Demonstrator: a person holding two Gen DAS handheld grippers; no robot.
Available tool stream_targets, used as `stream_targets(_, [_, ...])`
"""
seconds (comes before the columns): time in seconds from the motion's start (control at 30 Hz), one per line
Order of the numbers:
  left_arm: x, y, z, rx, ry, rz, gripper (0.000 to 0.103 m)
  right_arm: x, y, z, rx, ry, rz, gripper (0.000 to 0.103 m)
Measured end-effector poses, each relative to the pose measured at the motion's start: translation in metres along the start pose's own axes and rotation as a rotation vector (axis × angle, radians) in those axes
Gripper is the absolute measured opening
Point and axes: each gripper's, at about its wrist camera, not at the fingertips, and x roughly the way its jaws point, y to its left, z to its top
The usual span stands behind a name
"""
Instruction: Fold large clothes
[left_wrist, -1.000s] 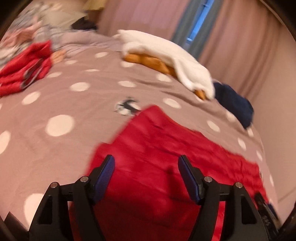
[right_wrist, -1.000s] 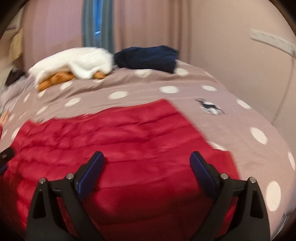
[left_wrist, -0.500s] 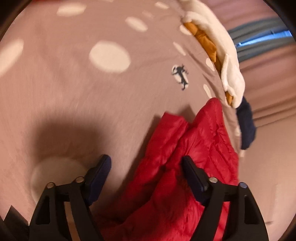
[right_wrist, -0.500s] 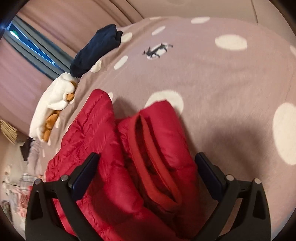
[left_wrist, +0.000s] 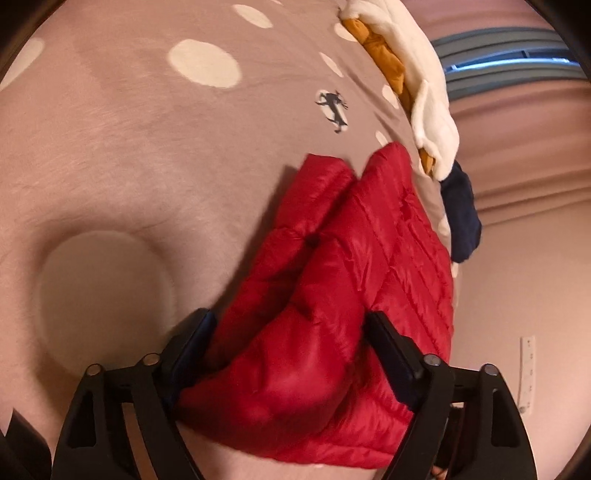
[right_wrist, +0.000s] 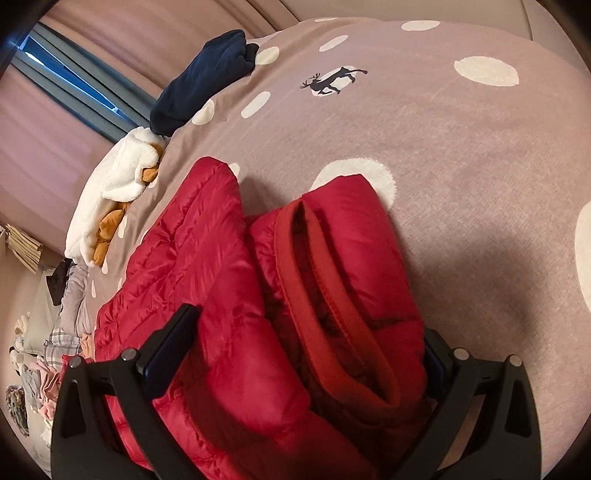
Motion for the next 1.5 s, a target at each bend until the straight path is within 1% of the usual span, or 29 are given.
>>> stream_targets(0.03, [0.004, -0.003, 0.001, 0.008, 0.012, -0.021, 0.085, 0.000, -0.001, 0.000, -0.003, 0.001, 0.000, 0.103])
stream_targets(0.1, [0.013, -0.004, 0.003, -0.009, 0.033, -0.068, 0.085, 0.001, 0.001, 0.000, -0.010, 0.006, 0.007, 0.103])
stream_targets(0.3, [0.029, -0.007, 0.009, -0.048, 0.010, -0.150, 0.085, 0.004, 0.001, -0.001, -0.010, 0.024, 0.049, 0.103])
stream_targets(0.37, [0.034, -0.009, 0.014, -0.053, 0.009, -0.157, 0.084, 0.006, 0.002, -0.002, -0.007, 0.028, 0.073, 0.098])
stream_targets(0.43, [0.036, -0.013, 0.021, -0.042, -0.003, -0.134, 0.077, 0.010, 0.002, -0.002, 0.013, 0.030, 0.122, 0.088])
stream_targets(0.47, [0.037, -0.014, 0.024, -0.047, -0.022, -0.126, 0.074, 0.012, 0.002, -0.002, 0.019, 0.037, 0.145, 0.086])
stream_targets(0.5, [0.037, -0.013, 0.029, -0.062, -0.044, -0.121, 0.070, 0.016, 0.004, -0.001, 0.025, 0.044, 0.167, 0.082])
stream_targets(0.53, [0.037, -0.011, 0.032, -0.078, -0.059, -0.119, 0.068, 0.021, 0.006, 0.001, 0.029, 0.054, 0.195, 0.080])
stream_targets(0.6, [0.034, -0.004, 0.040, -0.117, -0.106, -0.123, 0.062, 0.029, 0.015, 0.001, 0.018, 0.063, 0.212, 0.074])
stream_targets(0.63, [0.031, -0.001, 0.043, -0.128, -0.130, -0.120, 0.061, 0.032, 0.022, -0.001, 0.004, 0.058, 0.208, 0.072])
stream_targets(0.67, [0.028, 0.000, 0.045, -0.122, -0.153, -0.102, 0.059, 0.034, 0.028, -0.003, -0.011, 0.053, 0.201, 0.072])
stream_targets(0.73, [0.018, -0.003, 0.044, -0.079, -0.213, -0.044, 0.057, 0.040, 0.047, -0.010, -0.083, 0.034, 0.153, 0.071])
stream_targets(0.8, [0.011, -0.015, 0.038, 0.012, -0.271, 0.045, 0.057, 0.043, 0.056, -0.013, -0.126, 0.025, 0.119, 0.072])
stream_targets(0.83, [0.010, -0.025, 0.033, 0.077, -0.302, 0.105, 0.057, 0.043, 0.059, -0.014, -0.141, 0.022, 0.098, 0.073])
stream_targets(0.87, [0.012, -0.031, 0.029, 0.115, -0.323, 0.144, 0.057, 0.043, 0.058, -0.013, -0.140, 0.023, 0.097, 0.073])
stream_targets(0.93, [0.015, -0.040, 0.023, 0.184, -0.360, 0.214, 0.057, 0.042, 0.049, -0.011, -0.107, 0.033, 0.124, 0.073])
stream_targets(1.0, [0.020, -0.042, 0.017, 0.213, -0.375, 0.251, 0.057, 0.040, 0.043, -0.010, -0.087, 0.039, 0.139, 0.073])
stream_targets(1.07, [0.025, -0.041, 0.016, 0.213, -0.378, 0.259, 0.057, 0.035, 0.038, -0.011, -0.073, 0.041, 0.141, 0.074])
stream_targets(1.2, [0.025, -0.035, 0.020, 0.179, -0.354, 0.230, 0.057, 0.018, 0.021, -0.012, 0.014, 0.027, 0.167, 0.082])
stream_targets(1.27, [0.024, -0.033, 0.020, 0.170, -0.334, 0.213, 0.057, 0.016, 0.014, -0.012, 0.053, 0.037, 0.189, 0.083])
stream_targets(1.33, [0.028, -0.031, 0.023, 0.156, -0.298, 0.197, 0.060, 0.014, 0.010, -0.014, 0.054, 0.052, 0.203, 0.083])
stream_targets(1.37, [0.030, -0.027, 0.024, 0.128, -0.270, 0.174, 0.066, 0.014, 0.012, -0.015, 0.047, 0.052, 0.199, 0.083])
stream_targets(1.4, [0.030, -0.023, 0.024, 0.099, -0.244, 0.148, 0.068, 0.015, 0.013, -0.015, 0.038, 0.052, 0.188, 0.083])
stream_targets(1.47, [0.028, -0.017, 0.023, 0.060, -0.208, 0.091, 0.068, 0.016, 0.018, -0.017, 0.014, 0.049, 0.164, 0.084])
stream_targets(1.5, [0.027, -0.018, 0.021, 0.061, -0.195, 0.077, 0.069, 0.017, 0.020, -0.018, 0.003, 0.046, 0.154, 0.085])
